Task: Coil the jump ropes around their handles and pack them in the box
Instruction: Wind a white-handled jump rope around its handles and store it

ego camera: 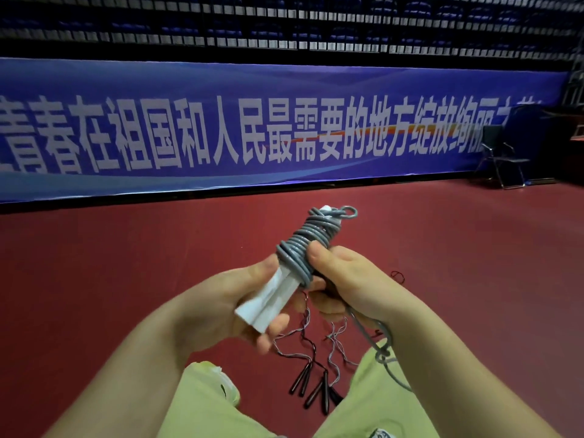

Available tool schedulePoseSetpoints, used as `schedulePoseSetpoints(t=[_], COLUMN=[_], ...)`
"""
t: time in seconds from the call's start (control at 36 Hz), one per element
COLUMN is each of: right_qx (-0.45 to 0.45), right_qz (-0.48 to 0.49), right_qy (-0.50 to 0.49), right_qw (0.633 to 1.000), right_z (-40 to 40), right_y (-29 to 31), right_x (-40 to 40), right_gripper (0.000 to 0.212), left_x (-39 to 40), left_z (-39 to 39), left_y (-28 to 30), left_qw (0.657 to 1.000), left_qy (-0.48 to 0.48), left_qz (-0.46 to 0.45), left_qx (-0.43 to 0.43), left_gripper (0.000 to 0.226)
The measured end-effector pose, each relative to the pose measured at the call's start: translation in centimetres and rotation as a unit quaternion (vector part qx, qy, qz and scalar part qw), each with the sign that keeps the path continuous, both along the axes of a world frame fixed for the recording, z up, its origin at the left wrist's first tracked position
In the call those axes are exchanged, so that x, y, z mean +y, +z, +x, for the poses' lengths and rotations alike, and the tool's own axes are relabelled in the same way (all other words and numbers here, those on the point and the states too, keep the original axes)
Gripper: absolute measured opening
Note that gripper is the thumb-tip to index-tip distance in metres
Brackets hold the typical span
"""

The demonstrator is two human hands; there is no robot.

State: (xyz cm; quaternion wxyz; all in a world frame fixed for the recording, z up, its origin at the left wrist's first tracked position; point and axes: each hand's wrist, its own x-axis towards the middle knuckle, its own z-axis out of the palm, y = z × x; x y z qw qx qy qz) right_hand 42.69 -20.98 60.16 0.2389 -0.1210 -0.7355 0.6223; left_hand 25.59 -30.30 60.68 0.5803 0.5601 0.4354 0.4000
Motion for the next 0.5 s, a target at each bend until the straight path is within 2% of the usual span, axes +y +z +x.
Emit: schedulePoseSetpoints(t=[0.08,0.25,0.31,0.36,0.42,0.5], right_qx=[-0.024,-0.095,-0.107,-0.115,-0.116,-0.109], right_qz=[-0.01,-0.021,-0.014,-0.009,-0.011,-0.002], right_qy=[-0.021,-0.032,-0.031,-0.037,-0.047,-0.06], right_qw=[0.999,0.995,0.994,0.993,0.992,0.992], right_z=[0.1,0.5,0.8,1.0,1.1,0.9], right_y=[0.3,-0.2,-0.3,-0.4,-0.4,-0.4], right_x=[0.7,1.2,1.2,1.1,1.1,1.1], right_gripper=[0.048,0.053,0.058,0.062,0.061,0.051], left_x=[0.3,0.7,0.9,1.4,1.9,2.4], left_z=[1.1,1.6,1.3,0.8,0.4,0.4], left_y=[0.0,-0.1,-0.4,-0.7,-0.9,-0.9], left_qw=[0.997,0.974,0.952,0.919,0.898,0.867], left_qy=[0.079,0.154,0.174,0.207,0.24,0.278], left_qz=[0.023,0.086,0.133,0.177,0.191,0.214], left_qx=[0.0,0.142,0.212,0.286,0.315,0.354], left_gripper=[0.061,0.047,0.042,0.052,0.069,0.078])
